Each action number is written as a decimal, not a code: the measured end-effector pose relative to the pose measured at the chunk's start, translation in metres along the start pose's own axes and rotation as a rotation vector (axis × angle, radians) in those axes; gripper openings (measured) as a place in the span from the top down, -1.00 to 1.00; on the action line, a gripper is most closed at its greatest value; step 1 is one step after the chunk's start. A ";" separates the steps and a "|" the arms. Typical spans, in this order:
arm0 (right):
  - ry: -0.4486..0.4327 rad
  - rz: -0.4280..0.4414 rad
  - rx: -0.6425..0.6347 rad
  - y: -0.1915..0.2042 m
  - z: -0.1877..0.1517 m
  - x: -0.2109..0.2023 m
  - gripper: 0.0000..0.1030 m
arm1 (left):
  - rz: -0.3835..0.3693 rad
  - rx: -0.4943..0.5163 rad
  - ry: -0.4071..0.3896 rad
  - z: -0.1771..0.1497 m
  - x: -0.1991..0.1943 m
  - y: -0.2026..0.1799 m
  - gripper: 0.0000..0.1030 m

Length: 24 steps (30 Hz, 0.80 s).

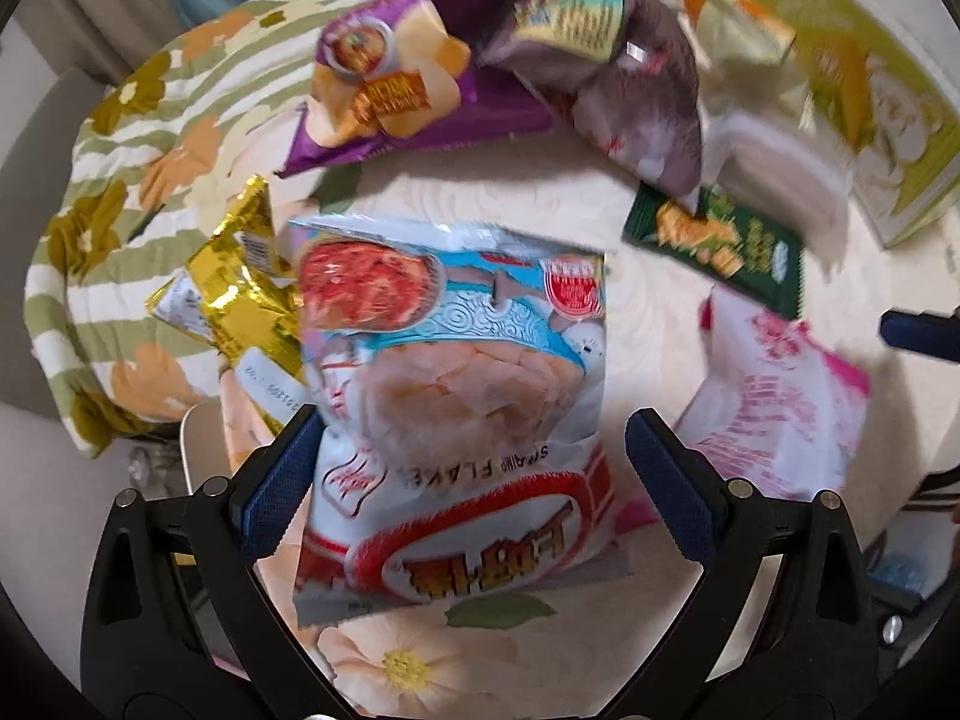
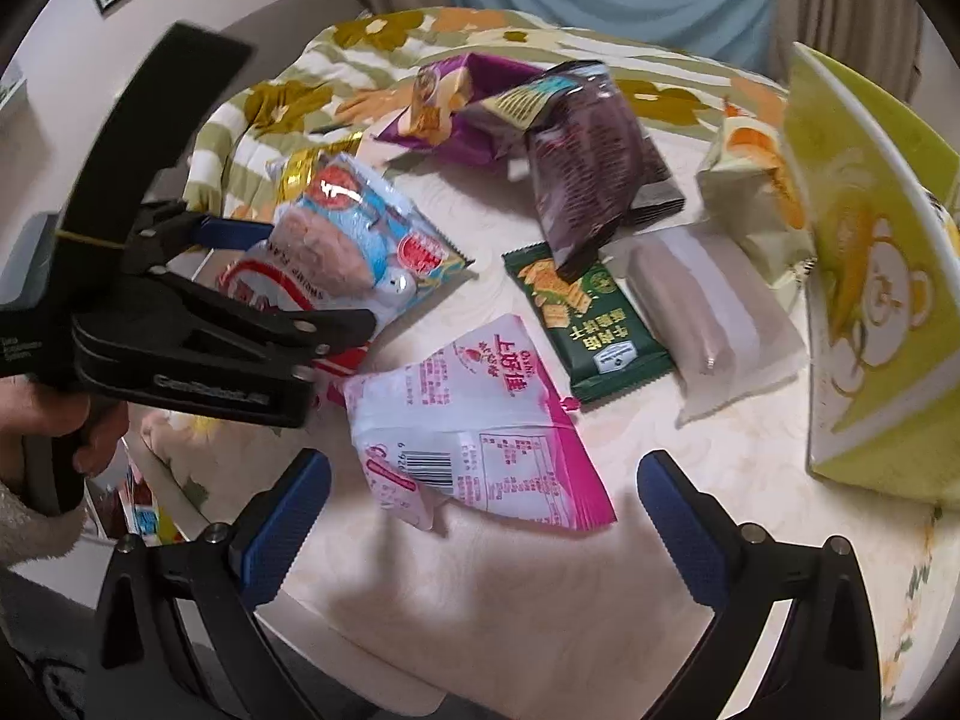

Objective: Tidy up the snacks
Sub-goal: 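Grasp the shrimp-flake bag with left tool while right tool grasps white pink-printed bag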

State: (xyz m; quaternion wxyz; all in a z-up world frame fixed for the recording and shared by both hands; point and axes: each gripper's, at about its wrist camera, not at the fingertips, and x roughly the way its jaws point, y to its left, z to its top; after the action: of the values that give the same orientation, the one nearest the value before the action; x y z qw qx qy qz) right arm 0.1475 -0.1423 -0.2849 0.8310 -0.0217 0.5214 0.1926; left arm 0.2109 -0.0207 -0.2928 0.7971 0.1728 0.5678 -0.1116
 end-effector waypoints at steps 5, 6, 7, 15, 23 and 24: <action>0.012 -0.001 -0.073 0.003 0.000 0.010 -0.98 | -0.011 -0.011 0.019 0.000 0.007 -0.002 -0.73; 0.014 0.000 -0.084 0.003 0.000 0.012 -0.98 | -0.022 -0.013 0.029 -0.001 0.008 -0.001 -0.60; 0.014 0.007 -0.091 0.003 0.001 0.013 -0.98 | -0.029 -0.015 0.033 -0.002 0.008 0.000 -0.50; 0.016 0.016 -0.154 0.004 0.008 0.021 -0.97 | -0.056 -0.010 0.037 -0.008 0.001 0.000 -0.25; 0.039 0.034 -0.207 0.003 0.016 0.036 -0.79 | -0.062 -0.048 0.050 -0.025 -0.010 0.007 -0.21; 0.044 0.036 -0.214 0.004 0.018 0.040 -0.73 | -0.062 -0.052 0.050 -0.026 -0.011 0.008 -0.21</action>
State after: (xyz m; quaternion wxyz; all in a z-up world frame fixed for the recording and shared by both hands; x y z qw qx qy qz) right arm 0.1767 -0.1224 -0.3107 0.8087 -0.1052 0.5162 0.2617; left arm 0.1873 -0.0031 -0.2894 0.7830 0.1370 0.5954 -0.1171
